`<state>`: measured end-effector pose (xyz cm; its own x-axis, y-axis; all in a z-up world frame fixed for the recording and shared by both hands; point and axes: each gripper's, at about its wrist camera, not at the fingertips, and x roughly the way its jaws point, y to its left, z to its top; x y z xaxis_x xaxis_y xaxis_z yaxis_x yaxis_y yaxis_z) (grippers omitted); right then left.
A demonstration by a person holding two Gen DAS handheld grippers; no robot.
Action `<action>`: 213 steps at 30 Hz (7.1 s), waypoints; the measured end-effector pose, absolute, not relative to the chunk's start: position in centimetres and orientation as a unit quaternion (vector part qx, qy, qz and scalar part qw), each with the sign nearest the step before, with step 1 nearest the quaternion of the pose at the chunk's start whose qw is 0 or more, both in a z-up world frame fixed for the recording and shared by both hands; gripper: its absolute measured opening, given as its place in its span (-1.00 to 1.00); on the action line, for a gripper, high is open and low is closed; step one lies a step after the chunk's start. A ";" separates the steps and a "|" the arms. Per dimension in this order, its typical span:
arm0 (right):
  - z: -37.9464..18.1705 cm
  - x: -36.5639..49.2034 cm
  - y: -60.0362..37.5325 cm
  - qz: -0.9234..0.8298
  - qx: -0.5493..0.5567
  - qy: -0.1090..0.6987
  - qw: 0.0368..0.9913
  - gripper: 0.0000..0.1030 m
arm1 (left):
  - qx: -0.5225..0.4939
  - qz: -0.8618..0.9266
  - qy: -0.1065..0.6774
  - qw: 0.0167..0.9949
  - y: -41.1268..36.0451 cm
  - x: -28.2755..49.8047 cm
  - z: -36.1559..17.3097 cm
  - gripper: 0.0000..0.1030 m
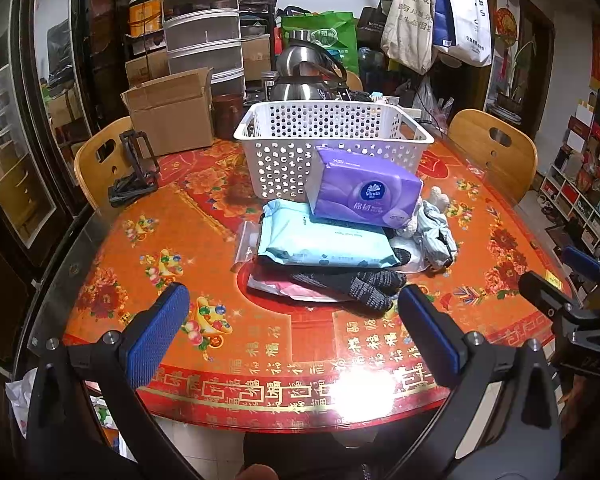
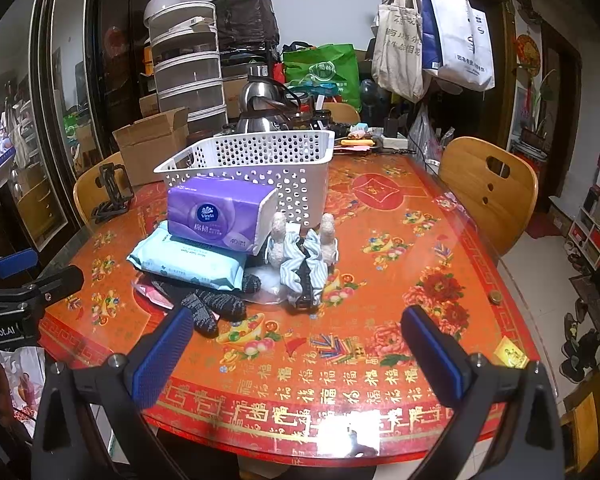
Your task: Organize soft objects
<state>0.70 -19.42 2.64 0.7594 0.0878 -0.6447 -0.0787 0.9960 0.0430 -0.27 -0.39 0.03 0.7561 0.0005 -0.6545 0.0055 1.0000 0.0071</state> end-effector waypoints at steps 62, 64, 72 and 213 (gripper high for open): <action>1.5 1.0 -19.4 0.046 0.001 0.346 0.937 1.00 | 0.002 -0.001 0.346 0.938 0.0 0.4 -0.5 1.00; 1.7 1.2 -19.2 0.052 0.000 0.336 0.940 1.00 | 0.003 0.007 0.334 0.943 0.1 0.8 -0.5 1.00; 1.5 5.8 -19.5 0.073 0.001 0.298 0.952 1.00 | -0.007 -0.024 0.305 0.952 1.7 6.3 -0.1 1.00; 1.7 20.6 -16.0 0.142 -0.005 0.323 0.936 0.54 | -0.005 -0.070 0.325 0.943 4.4 20.4 0.7 0.64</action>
<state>20.60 -15.97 1.71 0.7513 0.2627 -0.6054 -0.2690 0.9596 0.0827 20.38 4.43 0.72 0.7792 -0.1346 -0.6122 0.1281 0.9902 -0.0547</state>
